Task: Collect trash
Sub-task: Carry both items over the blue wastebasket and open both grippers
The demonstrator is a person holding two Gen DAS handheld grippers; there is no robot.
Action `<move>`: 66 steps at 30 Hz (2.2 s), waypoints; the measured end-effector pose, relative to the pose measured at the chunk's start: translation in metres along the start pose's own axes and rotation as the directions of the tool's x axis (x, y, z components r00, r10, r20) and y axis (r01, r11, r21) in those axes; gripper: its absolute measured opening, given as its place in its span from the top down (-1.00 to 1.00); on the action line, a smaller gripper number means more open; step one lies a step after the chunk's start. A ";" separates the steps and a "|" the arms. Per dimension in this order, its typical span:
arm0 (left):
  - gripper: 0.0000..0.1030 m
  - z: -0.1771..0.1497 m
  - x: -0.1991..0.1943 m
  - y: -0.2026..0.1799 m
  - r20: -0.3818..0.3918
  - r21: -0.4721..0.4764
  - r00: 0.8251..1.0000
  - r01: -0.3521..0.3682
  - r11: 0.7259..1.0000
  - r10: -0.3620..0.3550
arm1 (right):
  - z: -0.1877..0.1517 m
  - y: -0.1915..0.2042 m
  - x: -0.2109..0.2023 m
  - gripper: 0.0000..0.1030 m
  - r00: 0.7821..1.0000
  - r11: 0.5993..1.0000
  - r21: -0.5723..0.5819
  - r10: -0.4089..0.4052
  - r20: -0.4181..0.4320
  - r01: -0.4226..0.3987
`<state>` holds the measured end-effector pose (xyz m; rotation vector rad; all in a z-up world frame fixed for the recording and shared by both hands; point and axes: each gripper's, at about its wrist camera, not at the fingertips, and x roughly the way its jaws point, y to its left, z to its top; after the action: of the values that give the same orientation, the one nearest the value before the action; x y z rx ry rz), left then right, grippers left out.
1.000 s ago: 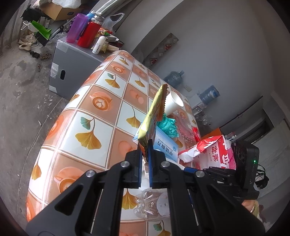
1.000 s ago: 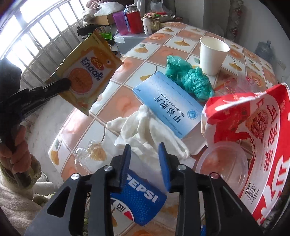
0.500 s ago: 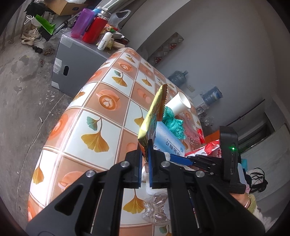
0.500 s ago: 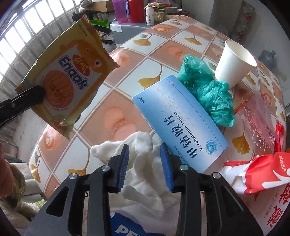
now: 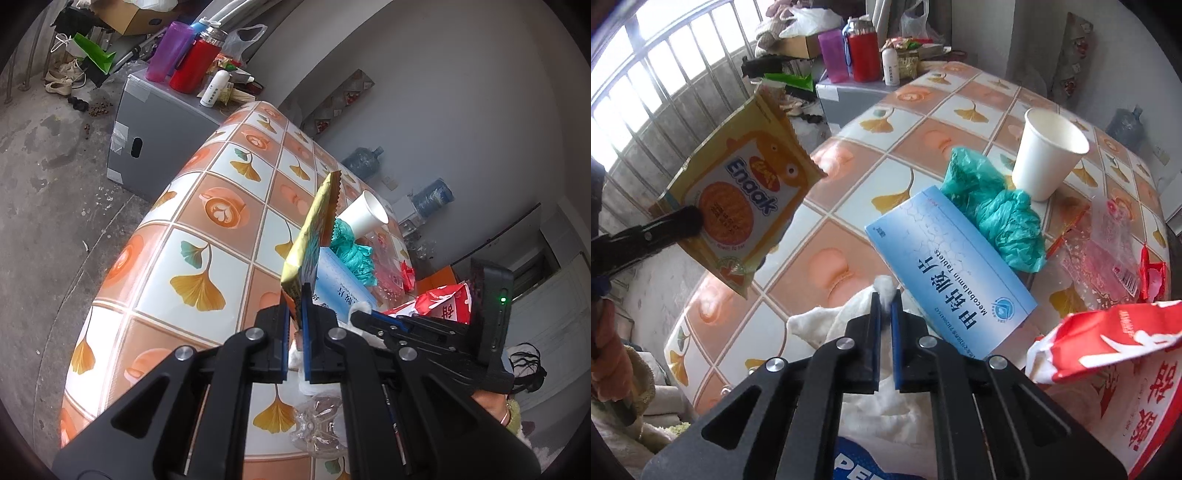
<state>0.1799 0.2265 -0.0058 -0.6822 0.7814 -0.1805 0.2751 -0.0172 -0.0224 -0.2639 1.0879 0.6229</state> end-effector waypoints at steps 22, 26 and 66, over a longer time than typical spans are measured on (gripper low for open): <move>0.93 -0.020 -0.081 -0.111 0.093 0.234 0.986 0.115 0.965 -0.140 | -0.042 -0.021 -0.235 0.91 0.850 0.988 0.149 -0.045 0.524 -0.039; 0.93 -0.043 -0.088 -0.149 0.042 0.303 0.978 0.183 0.935 -0.205 | -0.084 -0.025 -0.283 0.91 0.801 0.984 0.179 -0.097 0.591 -0.013; 0.37 -0.453 0.457 -0.480 -0.724 0.647 0.596 0.414 0.640 0.347 | -0.512 -0.421 -0.138 0.88 0.837 0.298 0.914 -0.542 -0.074 0.274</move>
<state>0.2307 -0.5492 -0.2044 0.3207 1.4499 -0.8877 0.0998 -0.6532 -0.1742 0.4999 0.9012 -0.4855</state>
